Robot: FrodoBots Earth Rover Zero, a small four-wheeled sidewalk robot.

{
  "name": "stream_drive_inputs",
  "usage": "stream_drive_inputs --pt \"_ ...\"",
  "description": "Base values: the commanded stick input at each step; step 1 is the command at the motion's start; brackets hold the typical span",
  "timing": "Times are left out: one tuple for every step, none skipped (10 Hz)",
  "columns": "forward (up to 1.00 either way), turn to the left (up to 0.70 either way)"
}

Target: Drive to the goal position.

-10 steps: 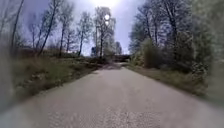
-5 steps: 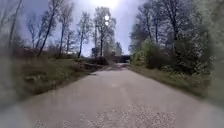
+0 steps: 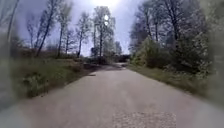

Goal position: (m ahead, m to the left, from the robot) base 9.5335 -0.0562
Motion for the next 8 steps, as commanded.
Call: stream_drive_inputs --pt "0.70 0.03" --pt "0.70 0.00" --pt "0.70 0.00" --pt "0.70 0.00" --pt "0.70 0.00" --pt "0.70 0.00" --pt "0.70 0.00" --pt "0.70 0.00"
